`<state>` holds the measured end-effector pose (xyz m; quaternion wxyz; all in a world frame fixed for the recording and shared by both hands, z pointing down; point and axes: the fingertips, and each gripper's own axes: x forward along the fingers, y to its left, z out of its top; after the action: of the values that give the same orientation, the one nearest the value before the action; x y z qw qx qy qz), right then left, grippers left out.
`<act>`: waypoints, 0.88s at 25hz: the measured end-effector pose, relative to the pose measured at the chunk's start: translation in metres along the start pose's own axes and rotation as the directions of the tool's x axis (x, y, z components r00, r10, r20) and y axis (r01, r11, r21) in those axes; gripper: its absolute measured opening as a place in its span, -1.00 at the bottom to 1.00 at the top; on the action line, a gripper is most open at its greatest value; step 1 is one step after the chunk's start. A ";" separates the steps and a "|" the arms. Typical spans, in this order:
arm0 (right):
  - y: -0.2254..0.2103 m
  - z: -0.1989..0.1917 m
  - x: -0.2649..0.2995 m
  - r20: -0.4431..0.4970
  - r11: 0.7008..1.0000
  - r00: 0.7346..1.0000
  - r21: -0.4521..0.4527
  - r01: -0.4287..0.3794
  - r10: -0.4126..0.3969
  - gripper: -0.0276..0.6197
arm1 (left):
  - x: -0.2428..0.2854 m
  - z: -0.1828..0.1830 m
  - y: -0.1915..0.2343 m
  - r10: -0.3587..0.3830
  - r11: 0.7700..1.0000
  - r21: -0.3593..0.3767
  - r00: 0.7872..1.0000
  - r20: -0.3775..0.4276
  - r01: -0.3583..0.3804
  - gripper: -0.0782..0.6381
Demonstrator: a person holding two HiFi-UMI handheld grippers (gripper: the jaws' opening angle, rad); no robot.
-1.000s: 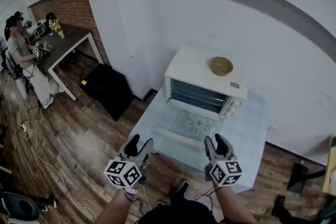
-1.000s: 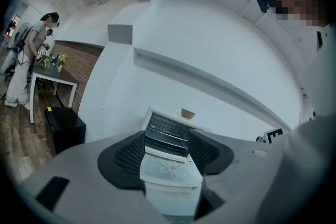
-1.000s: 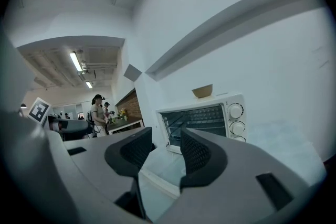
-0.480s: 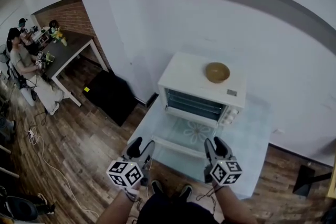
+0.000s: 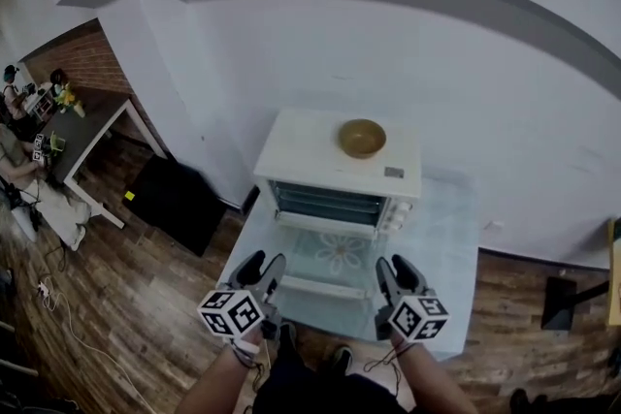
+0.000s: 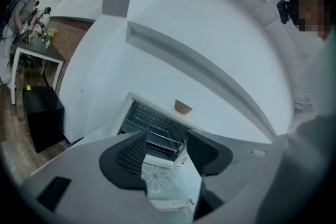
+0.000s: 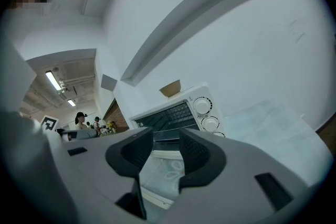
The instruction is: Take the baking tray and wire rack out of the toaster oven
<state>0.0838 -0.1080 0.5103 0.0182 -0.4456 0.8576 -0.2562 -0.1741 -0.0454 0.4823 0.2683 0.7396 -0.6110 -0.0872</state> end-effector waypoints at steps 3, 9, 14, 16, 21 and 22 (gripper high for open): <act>-0.009 0.000 0.007 0.007 0.999 0.999 0.034 0.042 -0.042 -0.42 | 0.023 0.003 0.012 -0.033 0.999 -0.038 0.999 -0.026 0.032 -0.13; -0.005 -0.009 0.036 0.025 0.987 0.993 0.113 0.112 -0.116 -0.42 | 0.065 0.002 0.058 -0.083 0.986 -0.154 0.991 -0.101 0.067 -0.14; -0.002 -0.021 0.078 0.024 0.964 0.985 0.212 0.162 -0.171 -0.42 | 0.107 -0.001 0.093 -0.130 0.960 -0.265 0.979 -0.156 0.085 -0.14; 0.000 -0.022 0.096 0.033 0.943 0.981 0.283 0.173 -0.190 -0.42 | 0.121 -0.008 0.103 -0.145 0.948 -0.307 0.972 -0.183 0.084 -0.15; -0.012 -0.039 0.136 0.045 0.858 0.970 0.478 0.188 -0.237 -0.42 | 0.155 -0.030 0.121 -0.189 0.897 -0.434 0.958 -0.217 0.079 -0.15; -0.017 -0.043 0.143 0.043 0.839 0.967 0.508 0.195 -0.251 -0.41 | 0.163 -0.033 0.124 -0.197 0.886 -0.456 0.956 -0.219 0.078 -0.15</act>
<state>-0.0007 -0.2085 0.5836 0.1490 -0.5356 0.7020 -0.4451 -0.2264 -0.2040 0.6044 0.5000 0.7059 -0.4802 -0.1454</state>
